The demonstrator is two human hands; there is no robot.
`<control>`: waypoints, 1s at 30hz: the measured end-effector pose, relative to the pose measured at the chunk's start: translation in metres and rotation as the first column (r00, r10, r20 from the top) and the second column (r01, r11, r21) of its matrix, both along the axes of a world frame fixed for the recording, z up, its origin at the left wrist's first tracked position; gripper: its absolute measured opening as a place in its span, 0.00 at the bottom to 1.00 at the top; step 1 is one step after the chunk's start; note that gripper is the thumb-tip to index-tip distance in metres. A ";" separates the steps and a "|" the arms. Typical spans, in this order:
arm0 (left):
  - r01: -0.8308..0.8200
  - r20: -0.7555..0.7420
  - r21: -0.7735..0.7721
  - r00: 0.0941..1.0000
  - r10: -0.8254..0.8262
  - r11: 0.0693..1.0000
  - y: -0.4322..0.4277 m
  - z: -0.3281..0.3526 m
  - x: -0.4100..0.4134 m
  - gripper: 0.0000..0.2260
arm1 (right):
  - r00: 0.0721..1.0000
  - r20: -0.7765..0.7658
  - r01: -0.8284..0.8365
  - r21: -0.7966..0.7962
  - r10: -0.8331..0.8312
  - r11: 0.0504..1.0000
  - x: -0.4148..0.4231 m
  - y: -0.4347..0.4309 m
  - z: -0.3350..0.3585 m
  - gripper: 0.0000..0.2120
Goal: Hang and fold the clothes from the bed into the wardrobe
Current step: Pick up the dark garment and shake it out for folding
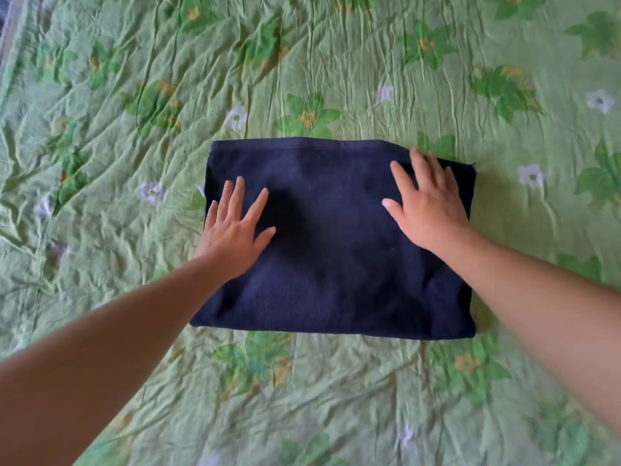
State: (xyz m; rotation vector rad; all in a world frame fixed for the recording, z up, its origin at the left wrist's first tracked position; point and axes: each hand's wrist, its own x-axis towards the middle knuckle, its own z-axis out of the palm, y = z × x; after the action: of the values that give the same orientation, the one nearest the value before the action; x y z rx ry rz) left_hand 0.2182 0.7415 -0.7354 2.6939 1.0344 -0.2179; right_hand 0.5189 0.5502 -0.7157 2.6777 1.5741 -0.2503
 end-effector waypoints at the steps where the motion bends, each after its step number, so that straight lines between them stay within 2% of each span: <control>1: 0.027 -0.006 0.018 1.000 -0.027 0.999 0.006 -0.003 0.010 0.32 | 0.994 0.027 -0.105 -0.034 0.106 0.994 0.003 0.008 -0.003 0.34; 3: 0.073 -0.060 0.041 0.996 -0.071 0.996 0.011 -0.012 0.017 0.32 | 0.977 0.012 -0.209 -0.105 0.211 0.972 0.002 0.014 -0.013 0.36; 4: 0.078 -0.093 0.029 0.993 -0.075 0.997 0.012 -0.017 0.016 0.31 | 0.984 -0.021 -0.179 -0.137 0.178 0.974 0.003 0.013 -0.018 0.35; 5: 0.067 -0.112 0.009 0.992 -0.066 0.998 0.012 -0.022 0.014 0.31 | 0.993 -0.035 -0.116 -0.126 0.112 0.985 0.007 0.010 -0.021 0.34; 8: 0.024 -0.106 -0.020 0.994 -0.026 1.000 0.012 -0.029 0.005 0.31 | 0.989 0.062 0.122 0.150 -0.133 0.981 0.032 0.011 -0.018 0.26; 10: 0.029 -0.100 -0.034 0.994 -0.033 0.999 0.013 -0.029 0.003 0.31 | 0.972 0.012 0.234 0.109 -0.236 0.966 0.051 0.022 -0.009 0.25; 13: 0.028 -0.095 -0.049 0.995 -0.033 0.998 0.012 -0.024 0.005 0.32 | 0.993 0.071 0.096 -0.019 -0.094 0.995 0.067 0.031 0.004 0.20; 14: 0.016 -0.086 -0.052 0.996 -0.021 0.999 0.010 -0.022 0.005 0.32 | 0.990 0.111 0.096 -0.042 -0.091 0.995 0.071 0.032 0.009 0.18; 16: -0.053 -0.063 -0.051 0.997 0.050 0.997 0.004 -0.016 0.001 0.33 | 0.967 0.212 0.151 -0.046 -0.138 0.987 0.067 0.036 0.018 0.19; 18: -0.194 -0.061 -0.063 0.980 0.191 0.979 -0.007 -0.011 -0.011 0.34 | 0.970 0.235 0.057 0.011 -0.058 0.998 0.043 0.045 0.023 0.22; 19: -0.275 -0.068 -0.078 0.961 0.270 0.958 -0.014 -0.008 -0.020 0.34 | 0.979 0.194 -0.072 0.026 0.065 0.997 0.026 0.052 0.023 0.25; 21: -0.403 -0.068 -0.114 0.915 0.398 0.908 -0.029 -0.001 -0.040 0.36 | 0.964 -0.010 -0.265 -0.113 0.266 0.958 -0.014 0.065 0.018 0.31; 23: -0.485 -0.027 -0.159 0.873 0.487 0.860 -0.043 0.008 -0.061 0.38 | 0.952 -0.135 -0.305 -0.350 0.275 0.886 -0.047 0.079 0.009 0.35; 25: -0.555 0.063 -0.253 0.808 0.586 0.792 -0.051 0.012 -0.080 0.38 | 0.973 -0.084 -0.230 -0.465 0.216 0.855 -0.069 0.100 0.008 0.34; 27: -0.645 0.076 -0.389 0.689 0.720 0.658 -0.053 0.014 -0.094 0.36 | 0.974 0.018 -0.200 -0.384 0.224 0.901 -0.097 0.132 0.019 0.25; 28: -0.674 0.054 -0.458 0.630 0.774 0.580 -0.053 0.016 -0.100 0.33 | 0.954 0.046 -0.268 -0.317 0.297 0.910 -0.113 0.149 0.024 0.21; 29: -0.682 0.032 -0.520 0.586 0.809 0.515 -0.053 0.016 -0.104 0.30 | 0.913 0.047 -0.377 -0.274 0.404 0.885 -0.130 0.166 0.027 0.21; 30: -0.673 0.012 -0.575 0.562 0.827 0.466 -0.053 0.016 -0.108 0.26 | 0.858 0.032 -0.489 -0.256 0.513 0.834 -0.148 0.181 0.030 0.26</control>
State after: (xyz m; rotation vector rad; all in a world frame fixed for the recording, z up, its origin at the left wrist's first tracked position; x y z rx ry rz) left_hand 0.1100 0.6889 -0.7189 1.4950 1.6749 0.0823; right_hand 0.3707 0.7311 -0.6859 1.9747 1.9915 -0.2610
